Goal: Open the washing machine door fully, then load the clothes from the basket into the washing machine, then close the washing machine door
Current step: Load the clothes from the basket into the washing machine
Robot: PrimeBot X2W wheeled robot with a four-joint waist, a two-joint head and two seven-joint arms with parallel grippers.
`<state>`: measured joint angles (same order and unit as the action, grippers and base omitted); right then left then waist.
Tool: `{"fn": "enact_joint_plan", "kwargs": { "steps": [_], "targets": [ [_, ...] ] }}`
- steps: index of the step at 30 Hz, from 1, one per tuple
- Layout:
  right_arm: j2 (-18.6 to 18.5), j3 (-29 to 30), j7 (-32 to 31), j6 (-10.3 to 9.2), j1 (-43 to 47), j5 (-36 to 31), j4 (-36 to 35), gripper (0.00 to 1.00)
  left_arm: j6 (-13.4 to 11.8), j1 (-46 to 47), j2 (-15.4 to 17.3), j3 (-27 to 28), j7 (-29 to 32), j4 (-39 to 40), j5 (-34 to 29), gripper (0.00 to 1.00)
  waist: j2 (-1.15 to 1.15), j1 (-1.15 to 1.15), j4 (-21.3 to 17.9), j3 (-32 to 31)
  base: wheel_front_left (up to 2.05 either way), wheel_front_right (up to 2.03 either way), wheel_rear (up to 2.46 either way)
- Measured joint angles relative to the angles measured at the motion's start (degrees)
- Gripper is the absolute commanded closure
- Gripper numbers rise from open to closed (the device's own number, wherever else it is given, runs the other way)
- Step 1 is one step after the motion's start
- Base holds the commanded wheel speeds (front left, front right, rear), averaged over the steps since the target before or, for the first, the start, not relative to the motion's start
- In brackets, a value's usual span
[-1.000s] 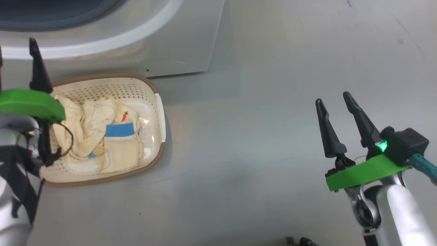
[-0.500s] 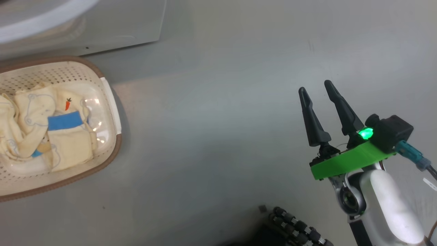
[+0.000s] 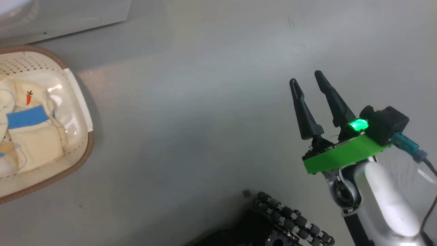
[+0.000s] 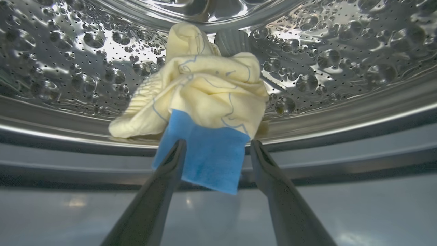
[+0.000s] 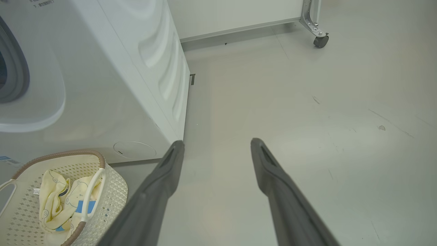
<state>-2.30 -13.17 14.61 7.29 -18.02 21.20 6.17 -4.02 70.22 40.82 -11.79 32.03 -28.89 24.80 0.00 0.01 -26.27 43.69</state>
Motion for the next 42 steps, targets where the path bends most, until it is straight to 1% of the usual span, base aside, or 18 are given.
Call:
{"fn": "enact_joint_plan", "kwargs": {
  "steps": [1, 2, 10, 12, 14, 15, 16, 17, 22, 26, 27, 30, 34, 39, 40, 42],
  "targets": [
    [0.00, -0.18, 0.00, 0.00, 0.00, 0.02, 0.00, 0.00, 0.03, 0.35, 0.34, -0.03, 1.24, 0.00, 0.11, 0.00, 0.00, 0.00, -0.20, 0.11, 0.00, 0.00, 0.00],
    [0.00, -0.18, 0.00, 0.00, 0.00, 0.02, 0.00, 0.00, 0.03, 0.35, 0.34, -0.03, 1.24, 0.00, 0.11, 0.00, 0.00, 0.00, -0.20, 0.11, 0.00, 0.00, 0.00],
    [0.00, -1.82, 0.01, 0.00, -0.01, 1.63, -0.02, 0.00, 0.27, 2.52, 3.43, -1.02, 11.43, 0.00, 1.32, 0.00, 0.00, -0.01, -2.02, 1.05, 0.00, 0.00, 0.00],
    [0.01, -2.13, 0.01, 0.00, -0.02, 2.02, -0.01, 0.00, -0.07, 2.97, 4.19, -1.24, 12.82, 0.24, 1.22, 0.00, 0.00, -0.01, -2.57, 1.50, 0.00, 0.00, 0.00],
    [0.01, -2.19, 0.01, 0.00, -0.02, 2.13, -0.01, 0.00, -0.10, 3.44, 4.86, -1.38, 13.88, 0.99, 0.90, 0.55, 0.01, -0.01, -3.07, 1.95, 0.00, 0.00, 0.00],
    [0.01, -2.18, 0.01, 0.00, -0.02, 2.30, 0.00, 0.00, -0.25, 3.63, 5.16, -1.47, 13.92, 1.31, 0.74, 0.55, 0.01, -0.01, -3.29, 2.15, 0.00, 0.00, 0.00],
    [0.01, -2.18, 0.01, 0.00, -0.02, 2.53, 0.00, 0.00, -0.65, 3.71, 5.31, -1.56, 13.81, 1.65, 0.21, 0.91, 0.00, -0.01, -3.48, 2.34, 0.00, 0.00, 0.00],
    [0.01, -2.18, 0.01, 0.00, -0.02, 2.59, 0.00, 0.00, -0.66, 3.71, 5.32, -1.56, 13.81, 1.93, -0.02, 1.00, 0.00, -0.01, -3.63, 2.50, 0.00, 0.00, 0.00],
    [0.01, -2.14, 0.01, 0.00, -0.07, 3.43, -0.02, 0.00, -1.33, 3.72, 5.50, -1.51, 12.71, 3.32, -0.02, 1.00, 0.01, -0.01, -3.78, 3.04, 0.00, 0.00, 0.00],
    [0.01, -2.15, 0.01, 0.00, -0.37, 3.44, -0.15, 0.00, -1.70, 3.98, 5.55, -1.52, 9.89, 3.63, -0.64, 1.00, 0.00, -0.01, -3.63, 3.51, 0.00, 0.00, 0.00],
    [0.01, -2.24, 0.01, 0.00, -0.93, 3.54, -0.34, 0.00, -2.11, 4.73, 5.70, -1.52, 7.76, 3.59, -1.29, 1.00, 0.00, -0.01, -3.71, 3.82, 0.00, 0.00, 0.00],
    [0.01, -2.64, 0.01, 0.00, -1.93, 4.09, -0.75, 0.00, -2.16, 7.21, 6.27, -1.16, 3.24, 3.36, -2.61, 1.00, 0.00, -0.01, -4.08, 4.44, 0.00, 0.00, 0.00],
    [0.02, -2.87, 0.01, 0.00, -2.23, 4.53, -0.94, 0.00, -2.58, 11.32, 6.77, -0.46, -4.26, 1.64, -4.05, 1.00, 0.00, 0.00, -4.81, 5.45, 0.00, 0.00, 0.00],
    [0.02, -2.12, 0.01, 0.00, -2.03, 4.53, -1.32, 0.00, -2.03, 15.36, 5.81, 0.12, -13.14, -3.12, -4.60, 1.00, 0.00, 0.00, -4.79, 6.59, 0.00, 0.00, 0.00],
    [0.02, -1.93, 0.01, 0.00, -2.01, 4.53, -1.42, 0.00, -1.89, 16.01, 5.71, -0.13, -14.37, -4.19, -4.80, 1.00, 0.00, 0.00, -4.73, 6.76, 0.00, 0.00, 0.00],
    [0.02, -1.52, 0.01, 0.00, -1.78, 4.53, -1.69, 0.00, -1.02, 17.47, 5.08, -0.44, -14.93, -6.95, -5.13, 1.00, 0.01, -0.01, -4.57, 7.05, 0.00, 0.00, 0.00]
  ]
}}
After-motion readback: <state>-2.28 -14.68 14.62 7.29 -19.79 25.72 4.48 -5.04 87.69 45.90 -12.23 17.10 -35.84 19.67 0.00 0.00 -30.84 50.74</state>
